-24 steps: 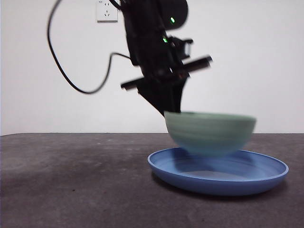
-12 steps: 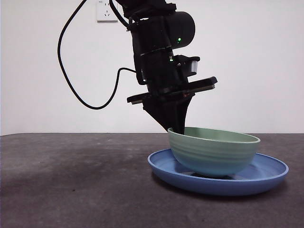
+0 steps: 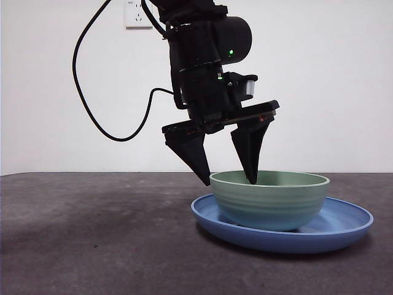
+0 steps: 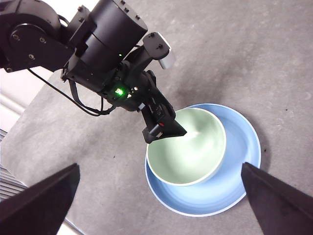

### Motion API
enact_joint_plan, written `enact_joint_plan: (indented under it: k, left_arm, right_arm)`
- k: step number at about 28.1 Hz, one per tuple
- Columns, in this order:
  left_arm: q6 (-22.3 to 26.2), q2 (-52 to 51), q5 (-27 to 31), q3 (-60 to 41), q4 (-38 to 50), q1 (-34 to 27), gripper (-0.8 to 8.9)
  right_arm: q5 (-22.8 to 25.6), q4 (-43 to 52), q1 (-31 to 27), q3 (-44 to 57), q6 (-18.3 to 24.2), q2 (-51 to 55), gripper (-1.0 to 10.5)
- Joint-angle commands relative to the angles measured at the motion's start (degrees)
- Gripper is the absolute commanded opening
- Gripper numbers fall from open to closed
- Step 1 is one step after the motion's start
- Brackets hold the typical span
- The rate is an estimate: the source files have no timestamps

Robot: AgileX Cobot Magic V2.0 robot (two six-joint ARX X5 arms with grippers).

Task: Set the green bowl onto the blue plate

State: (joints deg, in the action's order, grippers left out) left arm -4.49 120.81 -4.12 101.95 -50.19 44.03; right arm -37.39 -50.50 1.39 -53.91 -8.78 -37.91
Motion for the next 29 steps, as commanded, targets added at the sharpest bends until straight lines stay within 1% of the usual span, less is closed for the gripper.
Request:
enact_joint_plan:
  k: [1,4,6,10,15,18,22,26,29]
  left_arm:
    - [-1.05,-0.9,-0.17,1.97,-0.09,0.55,4.51]
    - [-1.11,-6.29,-0.17,1.97,0.0,0.57,4.64]
    - [0.04,-10.78,-0.17,1.97,-0.37,0.57,4.74]
    - [3.58,-20.48,-0.15,1.66,-6.12,0.55,4.77]
    - [4.92,-32.26,-0.15,-2.01,-9.97,0.17,4.79]
    - [4.94,-39.63,-0.15,-9.42,-9.4,-0.15,4.79]
    - [4.94,-49.48,-0.15,-20.83,-5.46,-0.57,4.77]
    - [4.87,-56.78,-0.17,-29.42,-2.32,-0.7,4.77]
    - [3.58,-62.55,-0.15,-35.76,0.33,-0.94,4.77]
  right_arm:
    - [-0.13,0.24,0.04,-0.94,0.46,-0.17,5.7]
    - [-0.13,0.28,0.02,-0.94,0.48,-0.17,5.8]
    - [-0.11,0.28,0.02,-0.94,0.48,-0.17,5.8]
    - [-0.11,0.28,0.02,-0.94,0.48,-0.17,5.7]
    - [-0.11,0.28,0.02,-0.94,0.48,-0.17,5.7]
    - [-0.11,0.28,0.02,-0.94,0.5,-0.17,5.7]
    - [-0.11,0.31,0.02,-0.94,0.52,-0.17,5.8]
    - [-0.13,0.31,0.02,-0.94,0.61,-0.17,5.8]
    - [-0.13,0.31,0.02,-0.94,0.63,-0.17,5.7]
